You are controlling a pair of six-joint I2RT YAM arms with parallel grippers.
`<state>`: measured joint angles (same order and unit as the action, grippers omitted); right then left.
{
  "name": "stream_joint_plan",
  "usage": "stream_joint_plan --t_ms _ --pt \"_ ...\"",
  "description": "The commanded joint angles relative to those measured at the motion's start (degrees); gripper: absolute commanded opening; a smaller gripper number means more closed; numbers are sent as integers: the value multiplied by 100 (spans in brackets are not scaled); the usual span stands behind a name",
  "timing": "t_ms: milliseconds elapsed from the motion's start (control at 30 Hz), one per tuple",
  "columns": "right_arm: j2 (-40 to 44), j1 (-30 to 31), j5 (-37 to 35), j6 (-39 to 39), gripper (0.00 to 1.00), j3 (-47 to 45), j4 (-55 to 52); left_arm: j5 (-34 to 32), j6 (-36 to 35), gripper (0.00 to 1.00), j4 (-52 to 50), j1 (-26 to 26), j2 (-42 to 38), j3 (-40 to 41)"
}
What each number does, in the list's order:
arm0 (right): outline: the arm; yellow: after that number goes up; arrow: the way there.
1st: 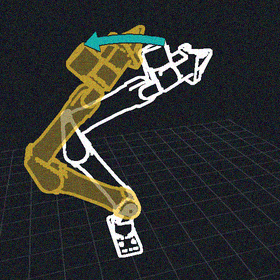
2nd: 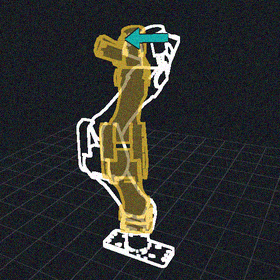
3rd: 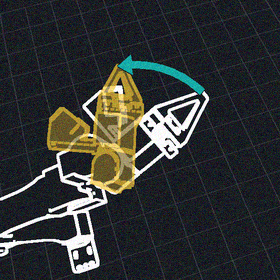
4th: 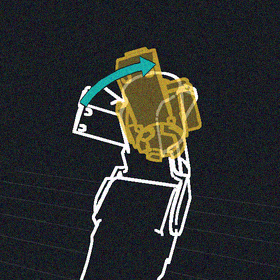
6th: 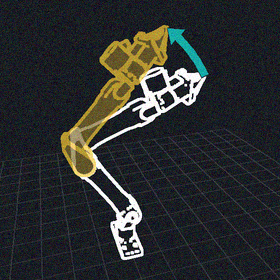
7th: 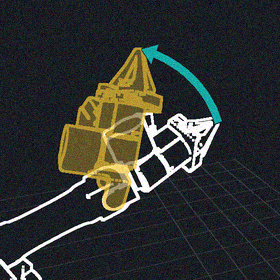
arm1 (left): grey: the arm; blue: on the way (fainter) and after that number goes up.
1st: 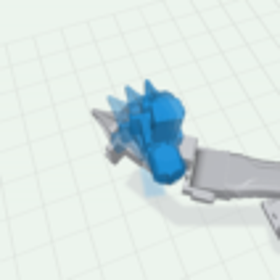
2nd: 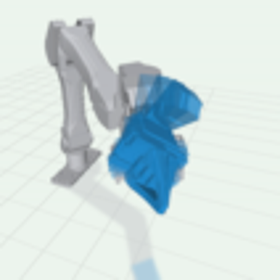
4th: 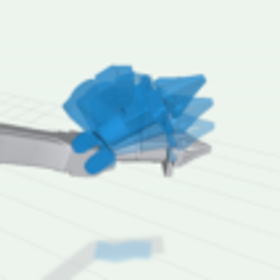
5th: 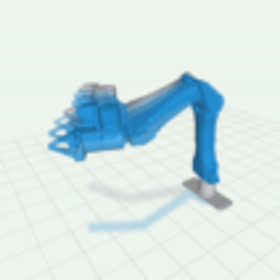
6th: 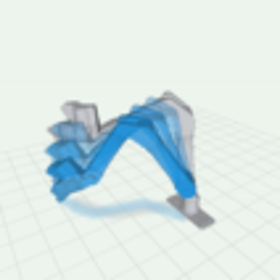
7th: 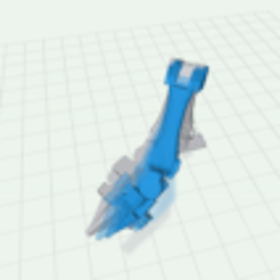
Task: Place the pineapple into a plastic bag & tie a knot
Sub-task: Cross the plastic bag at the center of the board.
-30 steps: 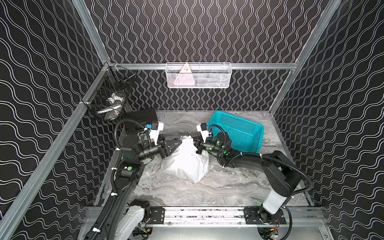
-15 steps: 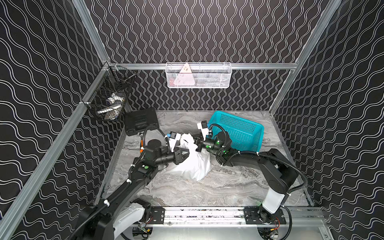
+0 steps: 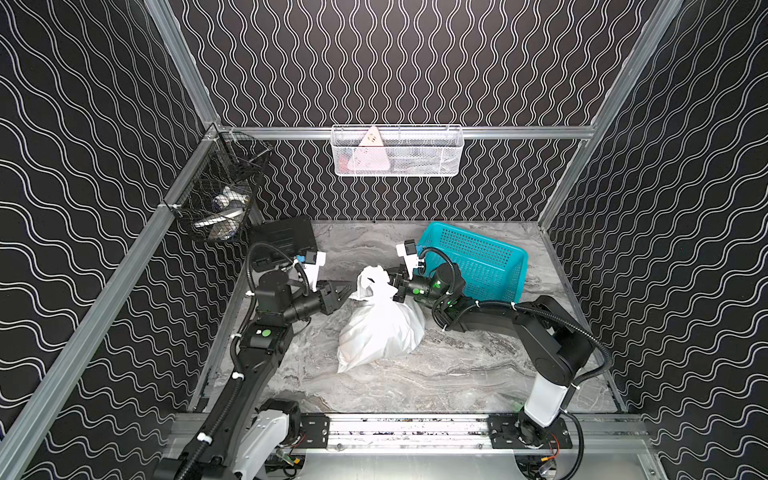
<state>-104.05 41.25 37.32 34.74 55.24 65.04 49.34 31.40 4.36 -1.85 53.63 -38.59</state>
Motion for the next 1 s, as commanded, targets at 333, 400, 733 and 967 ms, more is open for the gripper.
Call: stream_joint_plan --t_ms 333,400,733,967 --pt "84 10 91 32 0 61 325 505 331 48 1065 -398 987 -91" --pt "107 12 100 41 0 41 321 489 252 44 1101 -511 1208 -204" --pt "226 5 126 -59 0 -5 62 646 120 15 1226 -519 1531 -498" --pt "720 -118 -367 -292 40 -301 -726 918 -347 0 702 -493 1539 -602"
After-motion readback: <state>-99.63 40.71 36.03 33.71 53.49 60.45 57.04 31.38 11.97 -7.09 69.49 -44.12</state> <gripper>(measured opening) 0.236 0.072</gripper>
